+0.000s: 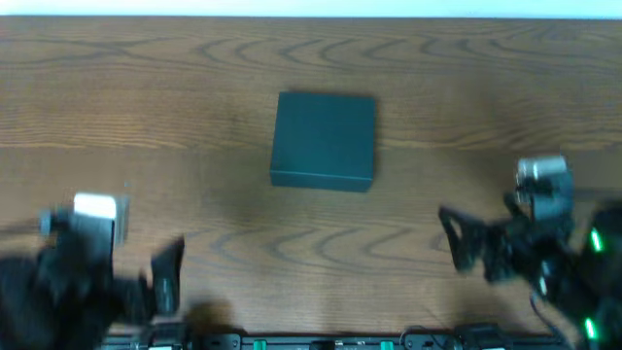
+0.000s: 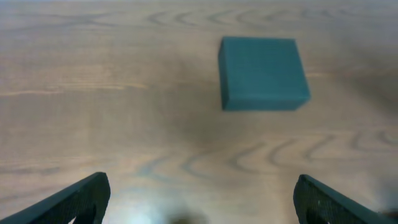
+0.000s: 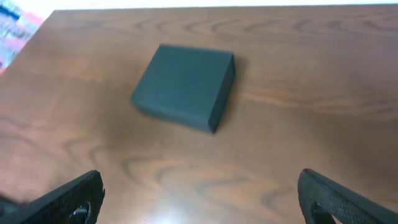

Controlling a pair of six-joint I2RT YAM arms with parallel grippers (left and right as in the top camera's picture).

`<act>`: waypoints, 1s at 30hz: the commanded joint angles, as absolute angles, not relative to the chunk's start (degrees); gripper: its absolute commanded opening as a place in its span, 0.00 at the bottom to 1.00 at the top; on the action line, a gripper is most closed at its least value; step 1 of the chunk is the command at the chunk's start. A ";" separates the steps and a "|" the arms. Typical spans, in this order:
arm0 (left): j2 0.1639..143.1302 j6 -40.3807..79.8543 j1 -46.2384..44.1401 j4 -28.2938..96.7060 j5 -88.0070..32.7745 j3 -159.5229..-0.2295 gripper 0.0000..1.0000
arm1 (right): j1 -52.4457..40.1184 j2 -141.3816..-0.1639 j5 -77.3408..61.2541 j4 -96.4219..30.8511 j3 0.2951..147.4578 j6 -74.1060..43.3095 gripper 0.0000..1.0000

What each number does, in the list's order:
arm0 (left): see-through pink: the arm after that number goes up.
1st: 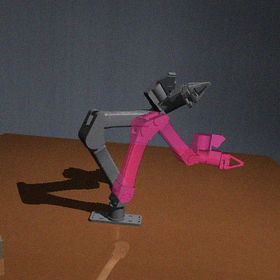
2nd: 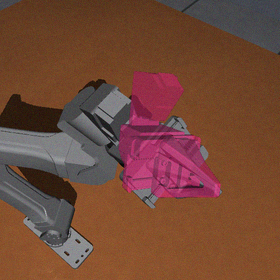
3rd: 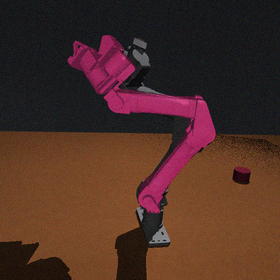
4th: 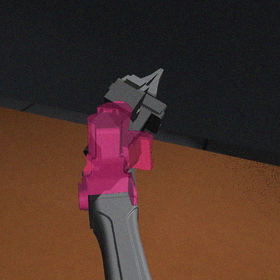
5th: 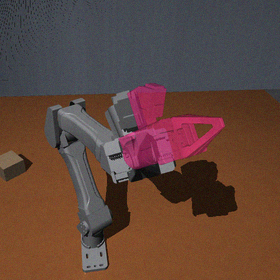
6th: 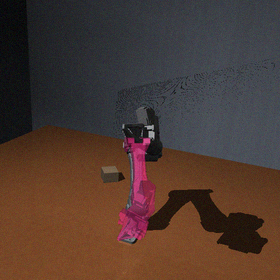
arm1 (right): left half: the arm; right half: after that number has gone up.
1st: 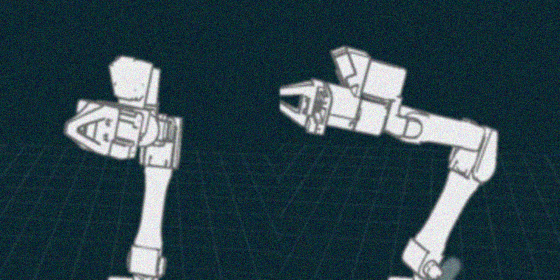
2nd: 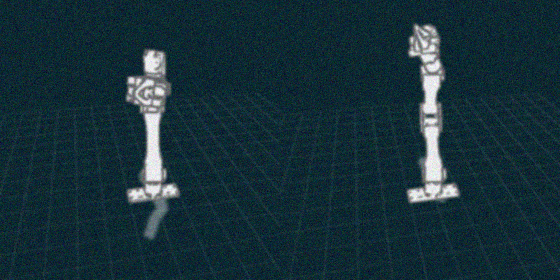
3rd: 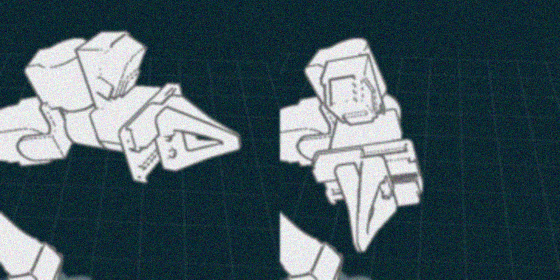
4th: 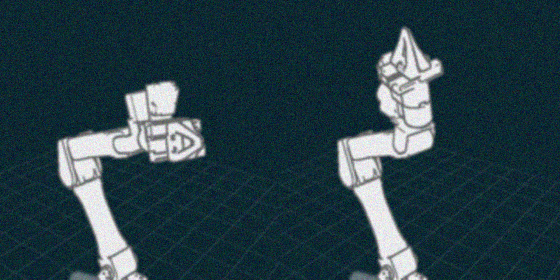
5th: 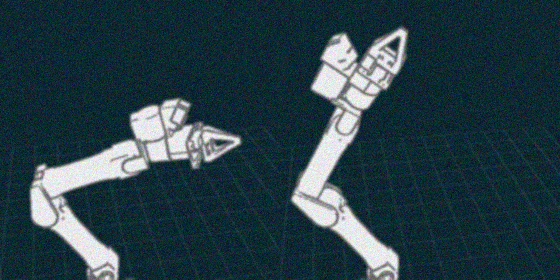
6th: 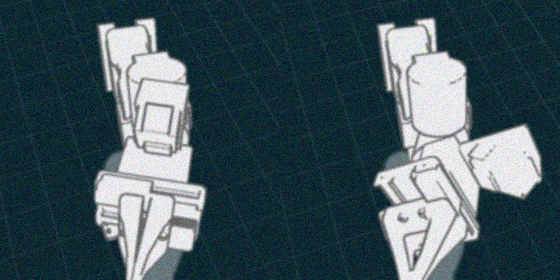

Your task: Pack container

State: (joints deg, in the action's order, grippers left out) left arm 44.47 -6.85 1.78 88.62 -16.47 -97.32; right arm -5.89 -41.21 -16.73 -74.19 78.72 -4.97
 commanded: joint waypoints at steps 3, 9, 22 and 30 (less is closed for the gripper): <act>35.64 -6.98 1.85 91.94 -23.90 -97.56 0.96 | -6.42 -30.81 -17.63 -80.25 79.07 -1.15 0.99; 26.35 -5.56 1.85 95.85 -27.75 -97.58 0.99 | -6.39 -20.51 -20.40 -85.21 79.09 -0.60 0.99; 19.00 -7.01 -6.66 90.21 -15.03 -86.13 0.95 | 7.18 -11.84 -15.25 -78.67 70.46 3.79 0.99; 19.00 -8.25 -6.79 59.77 -14.37 -58.94 0.96 | 8.27 -11.86 -18.57 -53.34 48.62 3.95 0.99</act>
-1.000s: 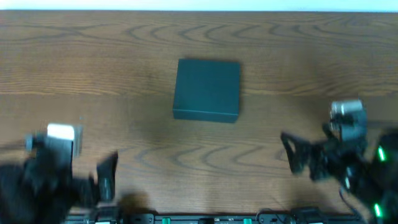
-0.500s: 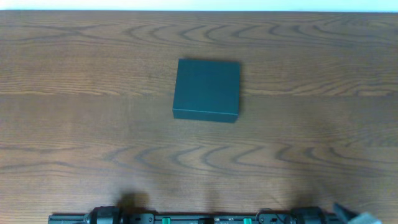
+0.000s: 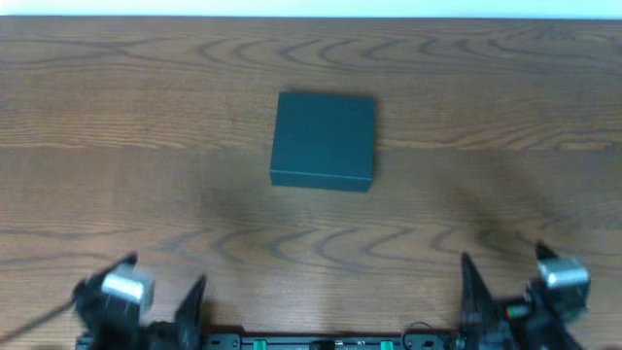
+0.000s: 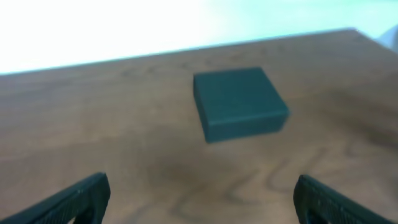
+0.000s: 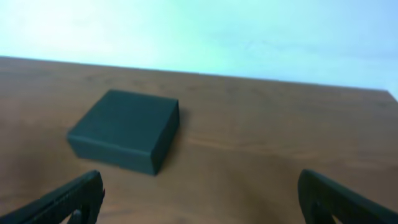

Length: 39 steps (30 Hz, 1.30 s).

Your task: Pack container

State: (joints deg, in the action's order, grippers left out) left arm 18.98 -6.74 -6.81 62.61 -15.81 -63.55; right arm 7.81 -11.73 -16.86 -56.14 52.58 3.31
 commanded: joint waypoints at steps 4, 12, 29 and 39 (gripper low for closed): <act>19.05 -8.36 -6.79 41.43 -11.68 -43.86 0.95 | 8.27 -12.08 -18.44 -38.79 36.05 3.92 0.99; 19.09 -8.12 -6.76 18.98 -6.42 -26.30 0.95 | 8.27 -12.82 -18.46 -20.93 17.65 -8.21 0.99; 19.11 -4.25 -6.79 20.62 -3.86 -11.31 0.95 | 8.27 -13.41 -16.99 -15.86 5.02 -9.61 0.99; 19.11 -4.27 -6.79 41.28 -2.55 -11.18 0.96 | 8.27 -13.41 -16.97 -15.86 5.02 -9.61 0.99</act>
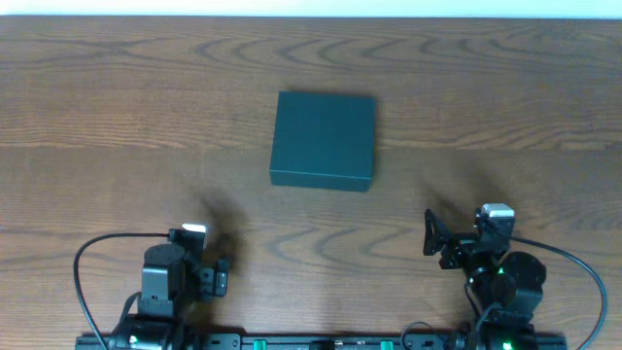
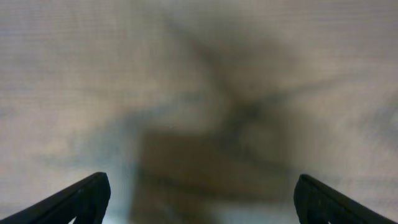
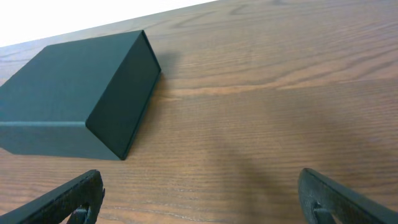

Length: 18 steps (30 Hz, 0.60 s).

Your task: Pack container

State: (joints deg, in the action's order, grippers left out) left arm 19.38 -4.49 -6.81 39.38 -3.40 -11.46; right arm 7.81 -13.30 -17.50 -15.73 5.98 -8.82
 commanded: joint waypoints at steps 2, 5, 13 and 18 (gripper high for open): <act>19.11 -4.25 -6.79 43.44 -2.55 -11.18 0.95 | 8.27 -13.41 -16.95 -15.86 5.02 -9.61 0.99; 19.11 -4.25 -6.79 44.36 -2.55 -11.18 0.95 | 8.27 -13.39 -16.95 -15.88 5.02 -9.61 0.99; 14.61 -4.27 -6.76 44.38 -2.55 -10.35 0.96 | 2.13 -8.69 -16.95 -15.86 5.02 -9.61 0.99; 5.08 -4.27 -6.76 44.34 -2.55 -9.96 0.95 | 0.30 -3.51 -16.93 -15.86 5.02 -9.61 0.99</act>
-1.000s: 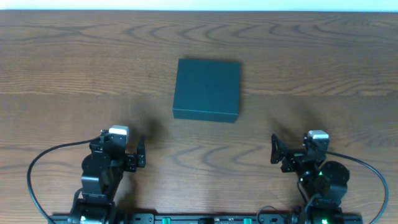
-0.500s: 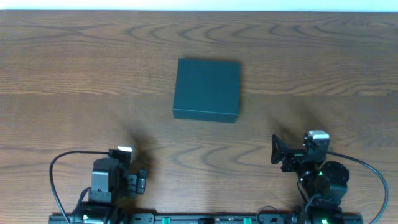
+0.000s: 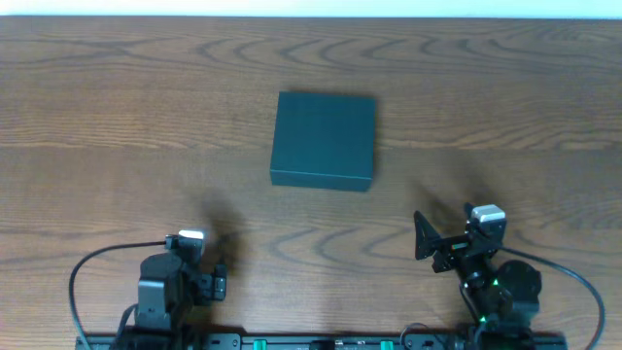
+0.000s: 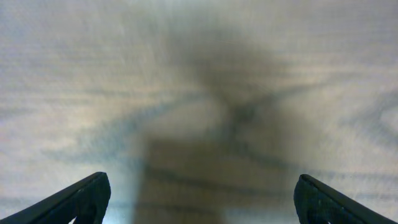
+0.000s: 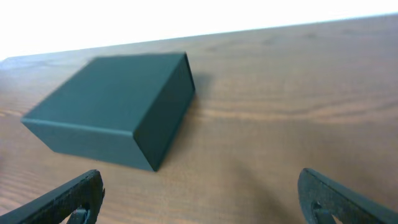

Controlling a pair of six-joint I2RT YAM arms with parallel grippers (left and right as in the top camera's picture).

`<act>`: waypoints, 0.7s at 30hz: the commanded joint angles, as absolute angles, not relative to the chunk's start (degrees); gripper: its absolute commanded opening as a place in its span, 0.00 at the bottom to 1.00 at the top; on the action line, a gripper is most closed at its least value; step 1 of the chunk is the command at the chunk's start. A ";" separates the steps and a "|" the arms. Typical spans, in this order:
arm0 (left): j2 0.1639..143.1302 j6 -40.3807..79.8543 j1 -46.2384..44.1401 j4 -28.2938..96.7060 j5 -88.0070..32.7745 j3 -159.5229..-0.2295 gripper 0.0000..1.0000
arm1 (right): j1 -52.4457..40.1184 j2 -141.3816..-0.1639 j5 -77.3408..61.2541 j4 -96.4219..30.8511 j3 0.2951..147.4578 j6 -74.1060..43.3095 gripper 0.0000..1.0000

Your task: Pack container

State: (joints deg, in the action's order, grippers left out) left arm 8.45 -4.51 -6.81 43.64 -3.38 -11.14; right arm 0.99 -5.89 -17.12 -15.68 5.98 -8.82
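Observation:
A closed dark teal box (image 3: 323,139) lies flat at the middle of the wooden table (image 3: 97,117); the right wrist view shows it as the box (image 5: 112,106), lid on, ahead and to the left. My left gripper (image 4: 199,200) is folded back at the front left, close over bare wood, open and holding nothing. My right gripper (image 5: 199,200) sits at the front right, seen from overhead as the right gripper (image 3: 433,253). It is open, empty and well short of the box. No items for the box are in view.
The arms' base rail (image 3: 321,342) runs along the front edge, with cables looping beside each arm. My left arm (image 3: 175,282) casts a dark shadow (image 4: 217,124) on the wood under its gripper.
My right gripper has shifted slightly left, so the box sits further off and more to the middle of its view. The left arm has barely moved. Both stay open.
Both arms first reached out over the table at the left and right, open, with the box closed in the middle. Then they were drawn back to the front edge. Later they were folded at their bases, the left pointing down at the wood, the box unmoved throughout.

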 commanded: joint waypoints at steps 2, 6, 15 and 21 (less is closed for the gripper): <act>2.02 -4.25 -6.72 44.34 -2.55 -9.96 0.96 | 0.30 -1.41 -16.95 -15.86 5.02 -9.61 0.99; 0.19 -4.27 -6.28 44.12 -2.55 -9.85 0.96 | 0.23 -0.27 -16.95 -15.81 5.02 -9.61 0.99; 0.19 -4.27 -5.26 44.14 -2.55 -9.85 0.96 | 0.25 -0.32 -16.95 -15.86 5.02 -9.61 0.99; 0.19 -4.27 -5.26 44.14 -2.55 -9.85 0.95 | 0.25 -0.32 -16.95 -15.86 5.02 -9.61 0.99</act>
State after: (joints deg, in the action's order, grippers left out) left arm 0.73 -4.51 -5.61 43.53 -2.96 -11.09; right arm 0.78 -0.73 -17.12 -15.57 5.93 -8.82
